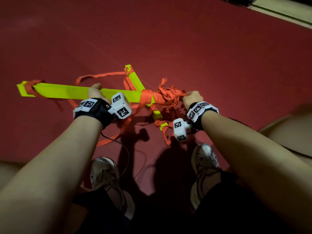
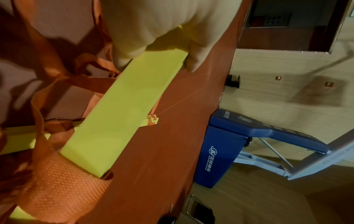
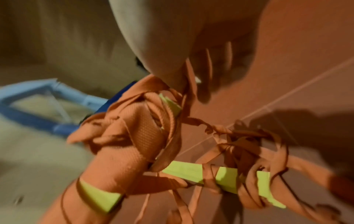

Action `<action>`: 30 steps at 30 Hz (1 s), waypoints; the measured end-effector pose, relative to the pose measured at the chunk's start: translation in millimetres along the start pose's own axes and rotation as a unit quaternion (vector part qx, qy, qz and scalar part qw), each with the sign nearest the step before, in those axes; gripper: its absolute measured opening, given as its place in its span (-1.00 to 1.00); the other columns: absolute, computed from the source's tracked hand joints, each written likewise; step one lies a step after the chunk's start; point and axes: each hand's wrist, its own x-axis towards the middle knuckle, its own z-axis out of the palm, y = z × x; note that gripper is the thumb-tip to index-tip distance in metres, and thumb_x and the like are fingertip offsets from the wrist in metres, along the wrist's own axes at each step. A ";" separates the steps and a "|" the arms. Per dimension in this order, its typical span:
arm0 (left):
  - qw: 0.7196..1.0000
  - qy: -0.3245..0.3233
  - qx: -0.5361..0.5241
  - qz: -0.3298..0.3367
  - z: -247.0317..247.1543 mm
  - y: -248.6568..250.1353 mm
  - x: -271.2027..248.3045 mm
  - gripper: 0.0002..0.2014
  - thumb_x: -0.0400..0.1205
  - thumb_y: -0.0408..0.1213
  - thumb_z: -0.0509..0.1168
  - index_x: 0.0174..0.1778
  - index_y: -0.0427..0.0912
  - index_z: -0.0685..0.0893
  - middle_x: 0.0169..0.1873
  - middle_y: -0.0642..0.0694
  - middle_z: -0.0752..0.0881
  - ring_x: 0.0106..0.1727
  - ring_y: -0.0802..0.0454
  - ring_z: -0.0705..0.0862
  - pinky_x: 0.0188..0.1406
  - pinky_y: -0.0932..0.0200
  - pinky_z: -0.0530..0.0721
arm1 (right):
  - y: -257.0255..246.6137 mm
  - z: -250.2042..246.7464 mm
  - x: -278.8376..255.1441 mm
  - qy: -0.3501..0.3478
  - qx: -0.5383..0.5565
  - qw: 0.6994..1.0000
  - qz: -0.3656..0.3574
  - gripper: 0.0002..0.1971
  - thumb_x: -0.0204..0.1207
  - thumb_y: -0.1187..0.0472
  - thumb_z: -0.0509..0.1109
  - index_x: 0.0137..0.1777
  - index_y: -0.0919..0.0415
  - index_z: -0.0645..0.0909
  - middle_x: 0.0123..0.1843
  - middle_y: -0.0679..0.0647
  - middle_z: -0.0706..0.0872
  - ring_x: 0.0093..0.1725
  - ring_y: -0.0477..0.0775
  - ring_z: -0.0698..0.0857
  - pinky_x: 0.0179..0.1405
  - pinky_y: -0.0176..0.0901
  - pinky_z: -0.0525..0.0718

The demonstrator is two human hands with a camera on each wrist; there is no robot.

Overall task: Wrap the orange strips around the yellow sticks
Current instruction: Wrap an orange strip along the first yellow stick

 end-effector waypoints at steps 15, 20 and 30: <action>0.988 0.077 0.028 0.134 -6.8 37.4 24.4 -0.60 0.17 -0.10 0.41 -0.26 -0.04 0.32 -0.29 -0.08 0.37 -0.25 -0.12 0.47 -0.06 -0.18 0.59 | 17.3 -72.3 -26.5 -0.018 -0.261 0.964 -0.056 -0.72 0.66 -0.22 0.31 0.07 -0.03 0.59 0.09 0.06 0.67 0.14 0.14 0.71 0.04 -0.13 0.62; 0.969 0.105 -0.031 0.222 -8.7 43.9 -2.7 -0.79 0.28 -0.18 0.43 -0.37 -0.08 0.50 -0.54 -0.03 0.42 -0.50 -0.06 0.41 -0.33 0.11 0.42 | 19.9 -51.4 10.1 -0.021 -0.126 0.991 -0.028 -0.65 0.64 0.23 0.37 0.42 0.18 0.64 0.26 0.25 0.76 0.19 0.23 0.75 -0.06 -0.11 0.68; 0.971 0.024 -0.077 0.223 26.1 20.4 -12.7 -0.72 0.42 -0.43 0.43 -0.12 -0.19 0.44 -0.50 -0.07 0.41 -0.59 0.01 0.41 -0.51 0.30 0.41 | -29.9 27.8 -31.5 -0.242 -0.192 0.925 -0.222 -0.42 0.48 0.38 0.47 0.51 0.06 0.58 0.02 0.13 0.75 -0.19 -0.03 0.72 -0.35 -0.47 0.56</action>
